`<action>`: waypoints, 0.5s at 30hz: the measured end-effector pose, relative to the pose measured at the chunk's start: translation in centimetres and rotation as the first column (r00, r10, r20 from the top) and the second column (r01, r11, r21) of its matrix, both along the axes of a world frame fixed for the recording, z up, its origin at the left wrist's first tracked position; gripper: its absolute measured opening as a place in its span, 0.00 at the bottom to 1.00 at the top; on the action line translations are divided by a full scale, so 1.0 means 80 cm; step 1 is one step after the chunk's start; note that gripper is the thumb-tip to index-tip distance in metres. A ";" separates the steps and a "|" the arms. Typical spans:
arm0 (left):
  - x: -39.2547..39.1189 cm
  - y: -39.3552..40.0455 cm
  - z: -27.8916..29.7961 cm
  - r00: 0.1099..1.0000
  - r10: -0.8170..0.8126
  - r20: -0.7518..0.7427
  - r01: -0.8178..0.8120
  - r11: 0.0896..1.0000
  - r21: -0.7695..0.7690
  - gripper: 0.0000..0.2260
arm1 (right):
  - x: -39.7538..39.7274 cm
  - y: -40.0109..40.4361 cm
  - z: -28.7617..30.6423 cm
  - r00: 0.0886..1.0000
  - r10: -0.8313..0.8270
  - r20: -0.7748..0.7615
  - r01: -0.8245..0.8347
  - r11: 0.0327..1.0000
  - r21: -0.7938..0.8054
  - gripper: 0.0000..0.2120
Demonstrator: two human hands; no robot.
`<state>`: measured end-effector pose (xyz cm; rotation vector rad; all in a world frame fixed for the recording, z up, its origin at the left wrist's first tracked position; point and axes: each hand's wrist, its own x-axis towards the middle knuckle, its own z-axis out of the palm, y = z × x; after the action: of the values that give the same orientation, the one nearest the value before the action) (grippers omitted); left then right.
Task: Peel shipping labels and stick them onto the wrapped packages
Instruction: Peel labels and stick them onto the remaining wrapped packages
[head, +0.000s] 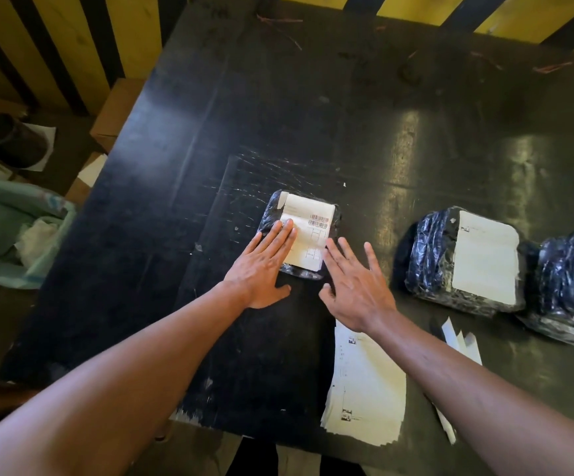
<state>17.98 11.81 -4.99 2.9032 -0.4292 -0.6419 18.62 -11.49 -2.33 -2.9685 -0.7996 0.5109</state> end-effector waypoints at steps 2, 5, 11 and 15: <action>-0.001 -0.001 -0.002 1.000 0.002 0.003 -0.002 1.000 0.012 0.51 | -0.007 0.011 0.002 0.999 -0.021 0.048 0.019 0.999 0.050 0.38; -0.001 -0.002 -0.007 0.999 -0.010 0.033 0.009 1.000 0.019 0.53 | -0.021 0.043 -0.013 0.998 0.062 0.029 -0.064 0.991 0.115 0.37; -0.001 -0.002 -0.012 0.999 0.005 0.048 -0.007 1.000 0.029 0.55 | -0.052 0.027 -0.030 0.998 0.065 0.009 -0.065 0.998 0.018 0.37; 0.000 -0.002 -0.007 1.000 0.000 0.025 -0.001 0.999 0.037 0.55 | -0.048 0.013 -0.020 1.000 0.009 0.012 -0.010 0.991 0.134 0.36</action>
<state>17.95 11.67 -5.51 2.9493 -0.4235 -0.6214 14.79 -10.41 -3.90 -2.8489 -0.8149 0.4237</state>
